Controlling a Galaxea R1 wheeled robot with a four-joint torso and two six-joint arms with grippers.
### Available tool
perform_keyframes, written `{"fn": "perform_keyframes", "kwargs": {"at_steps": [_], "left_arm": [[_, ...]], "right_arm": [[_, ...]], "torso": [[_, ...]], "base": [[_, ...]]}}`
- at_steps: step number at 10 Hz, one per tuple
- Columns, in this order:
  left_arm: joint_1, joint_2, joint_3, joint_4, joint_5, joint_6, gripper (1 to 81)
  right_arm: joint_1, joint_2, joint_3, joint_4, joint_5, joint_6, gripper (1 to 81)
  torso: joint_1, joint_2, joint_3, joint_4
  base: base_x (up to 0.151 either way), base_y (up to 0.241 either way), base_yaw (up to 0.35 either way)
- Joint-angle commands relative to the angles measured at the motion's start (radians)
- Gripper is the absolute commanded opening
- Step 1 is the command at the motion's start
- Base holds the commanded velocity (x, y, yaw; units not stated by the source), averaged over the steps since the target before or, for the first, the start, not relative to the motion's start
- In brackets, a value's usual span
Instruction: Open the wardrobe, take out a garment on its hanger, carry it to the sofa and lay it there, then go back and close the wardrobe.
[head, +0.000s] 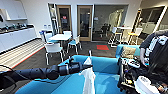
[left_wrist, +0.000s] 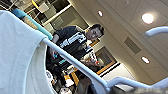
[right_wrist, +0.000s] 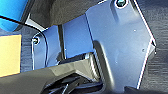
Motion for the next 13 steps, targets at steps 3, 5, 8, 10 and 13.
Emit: {"fn": "perform_keyframes", "kwargs": {"at_steps": [3,5,8,10,13], "left_arm": [[-0.150,0.092,-0.057,0.022,-0.028,0.004,1.0],[-0.152,0.144,-0.121,0.012,-0.028,0.002,1.0],[-0.176,0.238,-0.210,0.005,-0.029,0.001,1.0],[-0.212,0.304,-0.253,-0.006,-0.036,0.001,1.0],[-0.249,0.399,-0.377,-0.029,-0.029,0.001,1.0]], "right_arm": [[0.040,-0.001,0.003,-0.007,-0.044,-0.003,81.1],[0.043,0.000,0.003,-0.007,-0.044,-0.003,81.1],[0.045,0.000,0.003,-0.006,-0.044,-0.003,81.1],[0.045,0.000,0.003,-0.006,-0.044,-0.003,81.1],[0.045,0.000,0.003,-0.006,-0.044,-0.003,81.1]], "torso": [[-0.001,0.000,-0.145,0.000],[0.000,0.000,-0.208,0.000],[0.001,0.001,-0.193,0.000],[0.001,0.001,-0.202,0.000],[0.001,0.001,-0.201,0.000]], "base": [[0.000,0.000,0.000],[0.000,0.000,0.000],[0.000,0.000,0.000],[0.000,0.000,0.000],[0.000,0.000,0.000]]}}
